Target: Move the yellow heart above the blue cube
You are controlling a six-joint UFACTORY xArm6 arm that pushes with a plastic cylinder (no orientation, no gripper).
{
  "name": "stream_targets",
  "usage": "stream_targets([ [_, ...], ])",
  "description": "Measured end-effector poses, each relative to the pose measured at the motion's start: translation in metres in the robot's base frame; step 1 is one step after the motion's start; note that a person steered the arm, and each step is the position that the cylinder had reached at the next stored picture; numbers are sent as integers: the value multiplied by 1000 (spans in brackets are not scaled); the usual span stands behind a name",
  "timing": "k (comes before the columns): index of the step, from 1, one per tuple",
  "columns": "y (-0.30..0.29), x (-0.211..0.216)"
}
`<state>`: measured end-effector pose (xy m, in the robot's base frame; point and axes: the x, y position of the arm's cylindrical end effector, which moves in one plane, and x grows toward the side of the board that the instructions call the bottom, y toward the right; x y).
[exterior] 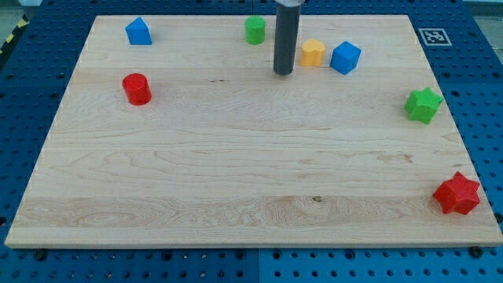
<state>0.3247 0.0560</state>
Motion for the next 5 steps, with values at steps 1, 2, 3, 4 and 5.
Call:
stream_targets([
  [1, 57, -19],
  [2, 106, -34],
  [3, 105, -36],
  [4, 72, -32],
  [5, 73, -49],
])
